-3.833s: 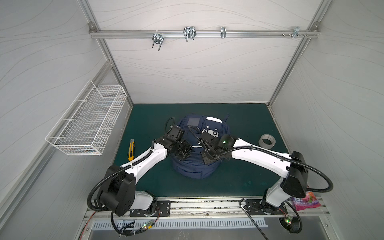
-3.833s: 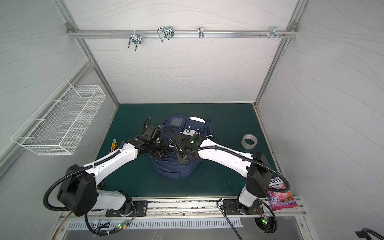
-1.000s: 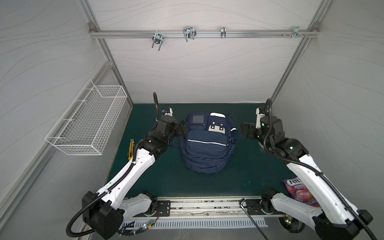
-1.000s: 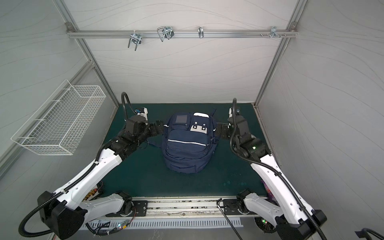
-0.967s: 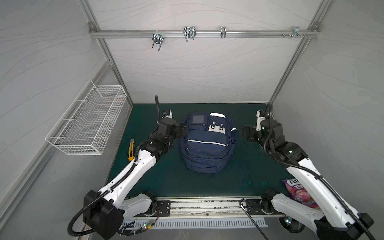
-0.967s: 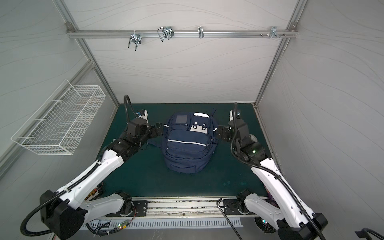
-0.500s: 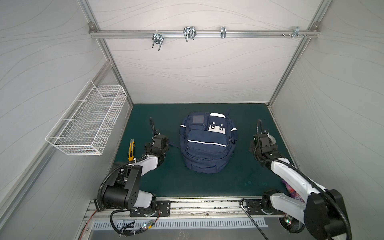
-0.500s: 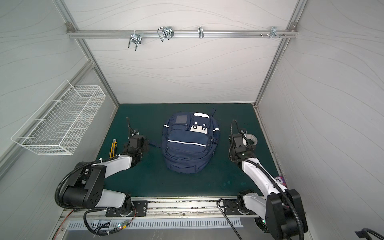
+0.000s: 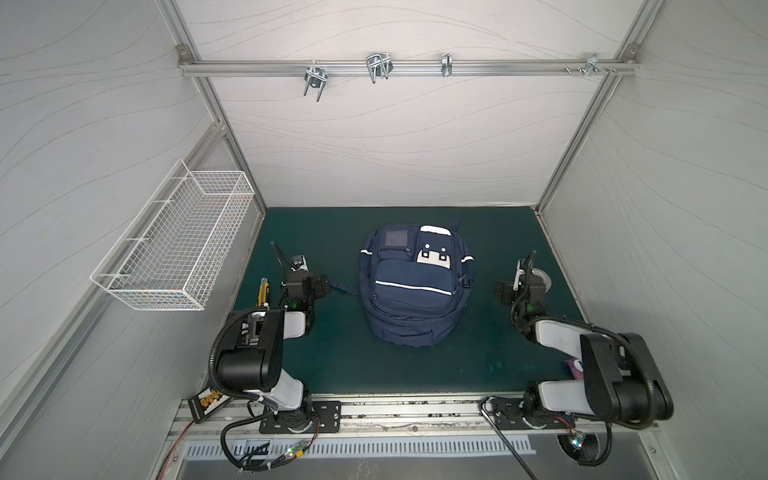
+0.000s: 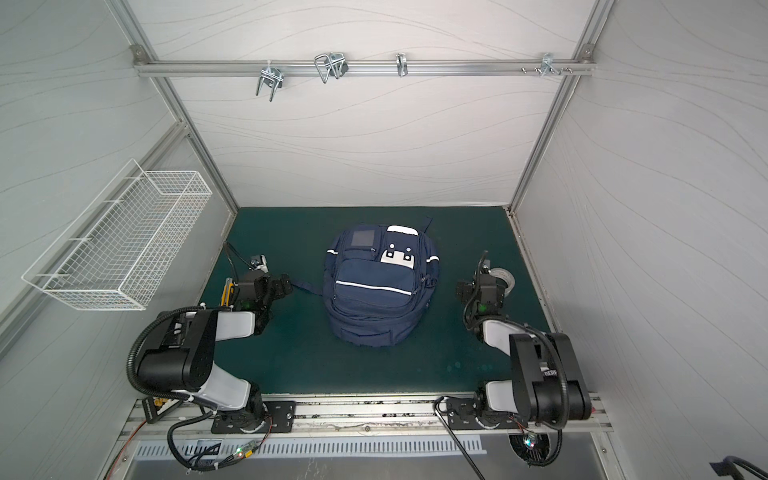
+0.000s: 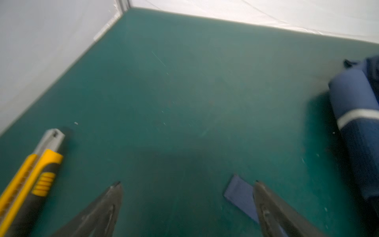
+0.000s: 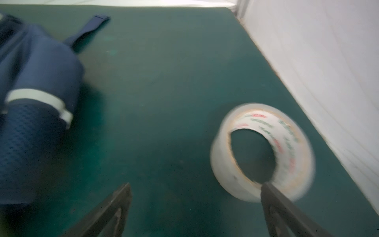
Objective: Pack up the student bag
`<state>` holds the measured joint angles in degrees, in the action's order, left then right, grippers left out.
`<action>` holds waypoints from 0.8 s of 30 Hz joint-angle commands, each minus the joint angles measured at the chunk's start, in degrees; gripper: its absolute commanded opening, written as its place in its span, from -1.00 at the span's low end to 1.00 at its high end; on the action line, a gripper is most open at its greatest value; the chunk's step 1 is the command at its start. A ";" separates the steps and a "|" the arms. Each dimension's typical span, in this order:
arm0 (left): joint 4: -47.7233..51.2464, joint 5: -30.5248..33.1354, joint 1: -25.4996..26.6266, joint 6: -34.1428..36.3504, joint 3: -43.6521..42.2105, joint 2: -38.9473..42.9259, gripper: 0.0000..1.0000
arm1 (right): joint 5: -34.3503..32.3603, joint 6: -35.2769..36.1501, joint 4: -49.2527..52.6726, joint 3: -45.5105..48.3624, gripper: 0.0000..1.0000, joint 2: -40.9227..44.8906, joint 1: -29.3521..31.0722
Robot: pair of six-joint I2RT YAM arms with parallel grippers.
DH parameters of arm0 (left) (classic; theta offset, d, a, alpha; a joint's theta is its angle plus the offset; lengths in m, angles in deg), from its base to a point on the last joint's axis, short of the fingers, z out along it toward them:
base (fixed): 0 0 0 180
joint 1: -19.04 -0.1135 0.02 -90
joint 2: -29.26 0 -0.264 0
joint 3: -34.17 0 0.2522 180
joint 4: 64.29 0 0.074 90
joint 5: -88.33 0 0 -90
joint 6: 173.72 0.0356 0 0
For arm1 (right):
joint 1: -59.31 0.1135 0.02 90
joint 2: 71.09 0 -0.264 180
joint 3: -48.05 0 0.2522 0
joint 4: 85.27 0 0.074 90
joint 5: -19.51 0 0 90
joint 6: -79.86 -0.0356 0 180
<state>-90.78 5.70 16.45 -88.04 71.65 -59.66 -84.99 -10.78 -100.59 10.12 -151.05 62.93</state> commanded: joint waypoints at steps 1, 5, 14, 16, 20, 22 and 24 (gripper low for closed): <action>-7.80 -4.12 -0.31 1.30 0.64 -0.23 0.98 | 14.27 4.64 -0.96 -4.65 0.98 -1.87 -2.19; -8.72 -4.21 -0.39 1.49 0.53 -0.57 0.98 | 21.51 6.05 0.29 -5.28 0.98 -2.12 -3.34; -8.62 -3.86 -0.39 1.50 0.45 -0.37 0.98 | 22.03 2.24 -2.97 -3.03 0.98 -1.01 -3.75; -8.54 -3.71 -0.31 1.54 0.44 -0.29 0.98 | 25.50 0.53 0.60 -6.83 0.98 -4.13 -5.20; -7.41 -3.44 -0.05 1.50 0.53 0.13 0.98 | 16.49 3.45 -8.67 -3.75 0.98 -5.62 2.50; -7.30 -3.42 -0.05 1.58 0.62 0.16 0.98 | 13.93 4.86 -14.91 -0.96 0.98 -7.72 4.06; -7.34 -3.42 -0.05 1.56 0.62 0.10 0.98 | 13.19 2.55 -21.13 0.54 0.98 -10.73 2.37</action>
<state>-95.90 2.21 16.36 -87.36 71.46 -59.81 -67.35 -8.77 -112.46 8.46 -158.44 66.25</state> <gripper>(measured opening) 0.989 0.992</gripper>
